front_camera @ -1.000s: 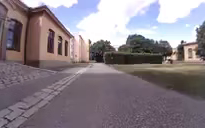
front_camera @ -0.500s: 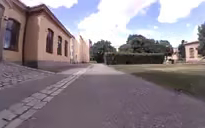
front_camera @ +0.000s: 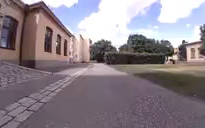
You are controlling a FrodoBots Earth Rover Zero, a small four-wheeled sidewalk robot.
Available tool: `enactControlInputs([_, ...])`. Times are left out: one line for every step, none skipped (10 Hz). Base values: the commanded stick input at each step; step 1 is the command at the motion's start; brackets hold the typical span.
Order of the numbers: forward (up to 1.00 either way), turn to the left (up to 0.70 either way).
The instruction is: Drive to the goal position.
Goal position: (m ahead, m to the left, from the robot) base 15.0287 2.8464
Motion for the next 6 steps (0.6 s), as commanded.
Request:
enactControlInputs([0.85, 0.01])
enactControlInputs([0.85, 0.01])
enactControlInputs([0.85, 0.01])
enactControlInputs([0.85, 0.01])
enactControlInputs([0.85, 0.01])
enactControlInputs([0.85, 0.01])
